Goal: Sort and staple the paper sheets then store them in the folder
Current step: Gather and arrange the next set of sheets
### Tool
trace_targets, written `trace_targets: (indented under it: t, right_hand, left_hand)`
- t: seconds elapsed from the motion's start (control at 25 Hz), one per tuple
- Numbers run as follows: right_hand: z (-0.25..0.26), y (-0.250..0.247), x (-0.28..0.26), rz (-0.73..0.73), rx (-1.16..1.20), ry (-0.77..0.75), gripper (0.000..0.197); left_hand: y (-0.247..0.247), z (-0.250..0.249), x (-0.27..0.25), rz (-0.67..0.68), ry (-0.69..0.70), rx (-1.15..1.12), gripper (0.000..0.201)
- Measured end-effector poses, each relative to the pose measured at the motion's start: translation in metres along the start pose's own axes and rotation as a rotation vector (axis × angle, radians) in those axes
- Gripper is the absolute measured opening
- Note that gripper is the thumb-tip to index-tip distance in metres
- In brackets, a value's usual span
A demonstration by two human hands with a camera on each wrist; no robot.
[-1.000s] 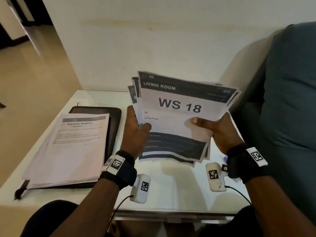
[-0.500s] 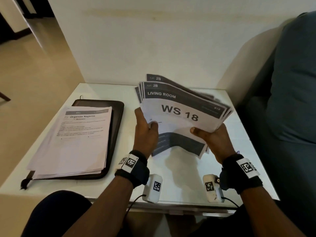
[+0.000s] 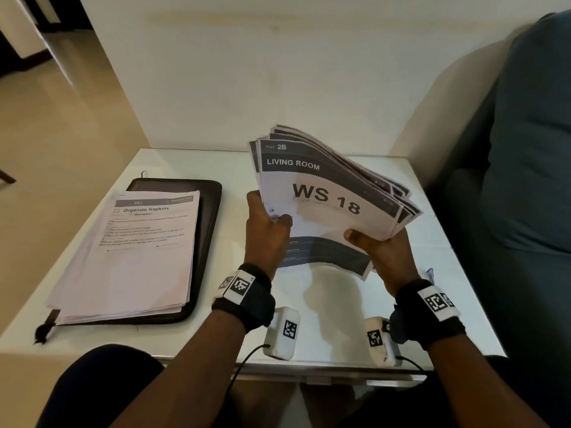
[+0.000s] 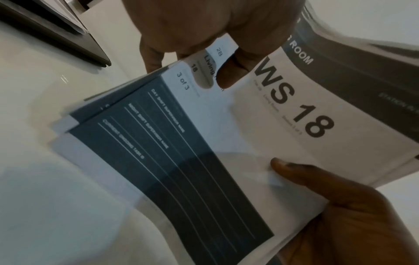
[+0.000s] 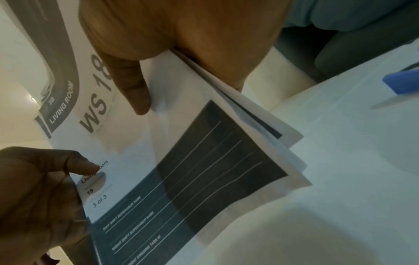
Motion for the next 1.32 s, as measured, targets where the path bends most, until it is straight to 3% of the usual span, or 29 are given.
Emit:
trace_targets:
  t: [0.12,0.28,0.4,0.48,0.56,0.6,0.72,0.84,0.96,1.08,1.16,1.24,1.32]
  right_hand:
    - [-0.003,0.000,0.000,0.019,0.017,0.022,0.057]
    - [-0.008,0.003,-0.005,0.032,0.038,0.054,0.060]
    - [0.006,-0.004,-0.004,-0.036,-0.007,0.100,0.054]
    - [0.047,-0.011,-0.007,-0.214,-0.107,-0.073,0.059]
    - [0.109,0.000,-0.010,-0.374,-0.554,-0.395,0.076]
    - [0.136,0.017,-0.011,-0.396,-0.818,-0.487,0.082]
    - [0.169,0.079,0.003,-0.187,-1.258,-0.468,0.091]
    - [0.160,0.108,0.020,0.087,-1.356,-0.419,0.081]
    - [0.153,0.113,0.026,0.170,-1.389,-0.399,0.074]
    - [0.147,0.108,0.024,0.165,-1.320,-0.482,0.069]
    - [0.142,0.075,0.026,-0.070,-1.111,-0.477,0.079]
    - [0.109,0.021,0.038,-0.266,-0.684,-0.224,0.090]
    - [0.062,-0.015,0.041,-0.211,-0.207,0.129,0.095]
  left_hand:
    - [0.002,0.002,-0.004,-0.006,-0.020,-0.028,0.051]
    - [0.004,0.010,-0.007,0.000,-0.023,-0.010,0.048]
    - [0.001,0.011,-0.005,-0.015,-0.029,-0.013,0.045]
    - [0.001,0.012,-0.003,-0.003,-0.017,-0.005,0.042]
    - [-0.001,0.013,-0.003,-0.007,0.003,-0.002,0.040]
    - [-0.001,0.013,-0.004,-0.006,0.015,0.000,0.039]
    - [-0.003,0.010,-0.006,-0.020,0.047,0.019,0.035]
    - [-0.002,0.005,-0.007,-0.015,0.072,0.029,0.028]
    - [-0.001,0.001,-0.007,0.018,0.062,0.033,0.035]
    - [-0.001,0.009,-0.006,0.008,0.053,0.005,0.021]
    - [-0.004,0.010,-0.005,0.000,0.022,-0.019,0.025]
    - [-0.010,0.008,-0.004,-0.018,0.009,-0.064,0.031]
    - [-0.015,0.002,-0.003,-0.017,0.018,-0.107,0.034]
Point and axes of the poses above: each hand's wrist, its own x-axis towards the middle knuckle, its own y-axis out of the palm, z = x × y, the point moved 3 cm from there along x, towards the middle knuckle, and after that the axes turned 1 degree about z, right-handed, at the moved point
